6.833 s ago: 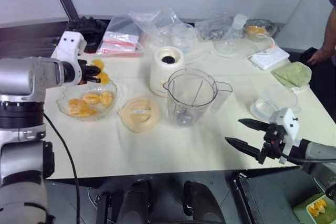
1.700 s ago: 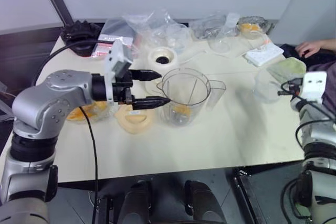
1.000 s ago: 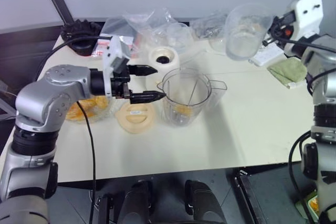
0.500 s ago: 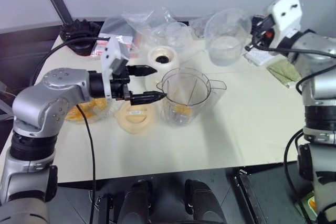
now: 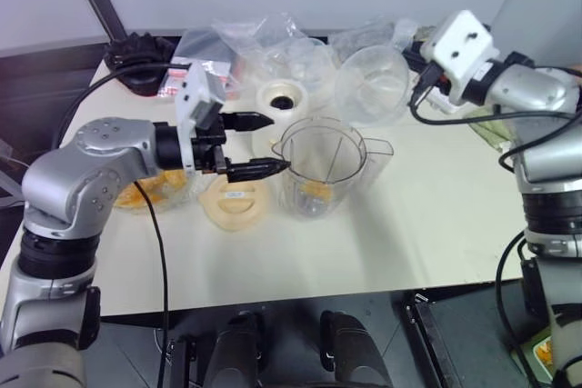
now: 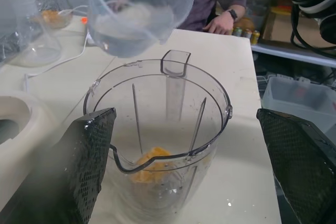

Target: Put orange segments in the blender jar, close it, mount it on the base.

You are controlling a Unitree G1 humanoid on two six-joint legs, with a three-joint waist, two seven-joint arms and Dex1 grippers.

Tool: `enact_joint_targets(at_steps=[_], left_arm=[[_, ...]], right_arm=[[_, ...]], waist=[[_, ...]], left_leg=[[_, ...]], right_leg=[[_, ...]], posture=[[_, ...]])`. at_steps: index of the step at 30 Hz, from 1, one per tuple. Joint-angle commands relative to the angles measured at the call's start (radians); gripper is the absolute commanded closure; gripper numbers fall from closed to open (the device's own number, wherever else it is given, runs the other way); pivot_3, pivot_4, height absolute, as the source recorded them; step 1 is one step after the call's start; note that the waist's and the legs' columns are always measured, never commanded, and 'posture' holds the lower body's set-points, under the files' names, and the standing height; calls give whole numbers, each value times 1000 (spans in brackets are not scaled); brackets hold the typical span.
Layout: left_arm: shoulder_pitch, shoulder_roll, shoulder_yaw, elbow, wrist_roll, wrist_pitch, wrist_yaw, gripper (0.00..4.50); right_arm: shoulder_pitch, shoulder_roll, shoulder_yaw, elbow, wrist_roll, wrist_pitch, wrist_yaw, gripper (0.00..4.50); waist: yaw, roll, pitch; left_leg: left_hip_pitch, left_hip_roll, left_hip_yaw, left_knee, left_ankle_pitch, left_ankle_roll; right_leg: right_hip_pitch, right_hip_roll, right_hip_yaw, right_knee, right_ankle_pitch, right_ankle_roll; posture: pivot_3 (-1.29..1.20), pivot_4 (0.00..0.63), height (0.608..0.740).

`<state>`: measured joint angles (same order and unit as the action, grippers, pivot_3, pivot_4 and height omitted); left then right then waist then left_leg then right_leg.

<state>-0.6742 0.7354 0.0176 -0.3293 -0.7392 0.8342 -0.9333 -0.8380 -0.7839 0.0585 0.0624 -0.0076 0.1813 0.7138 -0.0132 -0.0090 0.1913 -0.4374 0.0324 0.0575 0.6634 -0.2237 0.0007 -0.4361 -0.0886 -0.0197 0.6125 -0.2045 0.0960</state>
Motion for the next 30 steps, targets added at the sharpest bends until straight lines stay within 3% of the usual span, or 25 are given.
enact_joint_targets(at_steps=[1, 21, 30], left_arm=[[-6, 1, 14, -23, 3, -27, -6, 0], [-4, -5, 12, -39, -2, -20, 4, 0], [-6, -10, 4, -31, 6, -25, 0, 0]], right_arm=[[-12, -22, -23, -30, -39, -83, -17, 4478], [-24, -3, -16, 29, -132, -214, -24, 4478], [-20, 87, -153, -3, 66, 110, -41, 4478]], waist=[[0, 0, 0], [0, 0, 0], [3, 0, 0]], left_leg=[[0, 0, 0, 0, 0, 0], [0, 0, 0, 0, 0, 0], [0, 0, 0, 0, 0, 0]], right_leg=[[0, 0, 0, 0, 0, 0], [0, 0, 0, 0, 0, 0], [0, 0, 0, 1, 0, 0]], posture=[[0, 150, 740], [0, 150, 740], [0, 150, 740]])
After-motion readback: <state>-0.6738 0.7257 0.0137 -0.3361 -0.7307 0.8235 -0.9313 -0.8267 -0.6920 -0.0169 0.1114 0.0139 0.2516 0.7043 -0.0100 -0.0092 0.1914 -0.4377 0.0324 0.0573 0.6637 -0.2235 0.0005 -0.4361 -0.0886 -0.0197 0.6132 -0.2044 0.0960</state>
